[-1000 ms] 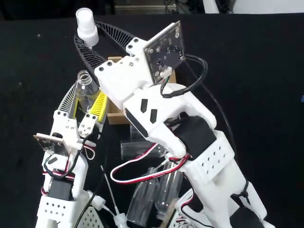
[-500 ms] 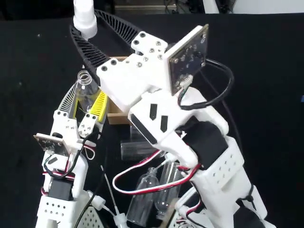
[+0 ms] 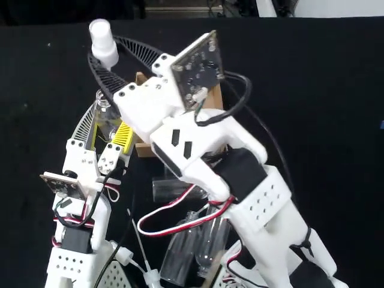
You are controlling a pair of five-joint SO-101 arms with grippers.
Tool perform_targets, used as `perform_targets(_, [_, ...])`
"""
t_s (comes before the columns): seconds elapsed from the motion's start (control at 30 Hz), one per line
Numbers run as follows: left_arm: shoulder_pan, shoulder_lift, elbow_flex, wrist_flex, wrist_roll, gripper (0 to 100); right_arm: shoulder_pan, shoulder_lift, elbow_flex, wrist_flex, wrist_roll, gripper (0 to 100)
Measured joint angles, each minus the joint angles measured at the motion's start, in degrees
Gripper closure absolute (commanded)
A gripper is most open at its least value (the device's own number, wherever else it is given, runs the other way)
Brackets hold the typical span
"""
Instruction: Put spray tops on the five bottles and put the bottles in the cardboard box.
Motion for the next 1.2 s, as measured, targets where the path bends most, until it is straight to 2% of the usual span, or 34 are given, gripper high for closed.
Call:
perform_targets(0.27, [0.1,0.0,0.0,0.0,0.0,97,-2.5,0.0,1.2,4.9,0.1,97.6])
perform_targets(0.43, [0.1,0.0,0.0,0.0,0.0,97,-3.8,0.0,1.1,9.1,0.1,80.5])
perform_targets(0.5, [0.1,0.0,0.0,0.0,0.0,97,-4.7,0.0,1.1,11.0,0.1,77.3])
perform_targets(0.63, [0.0,0.0,0.0,0.0,0.0,97,-5.5,0.0,0.6,13.1,0.1,77.3])
perform_targets(0.83, [0.0,0.0,0.0,0.0,0.0,97,-5.1,0.0,-8.0,16.3,0.1,77.3])
perform_targets(0.97, [0.0,0.0,0.0,0.0,0.0,97,1.1,0.0,-15.2,23.6,0.1,77.3])
perform_targets(1.2, [0.0,0.0,0.0,0.1,0.0,97,21.6,0.0,-16.5,43.3,0.1,78.9])
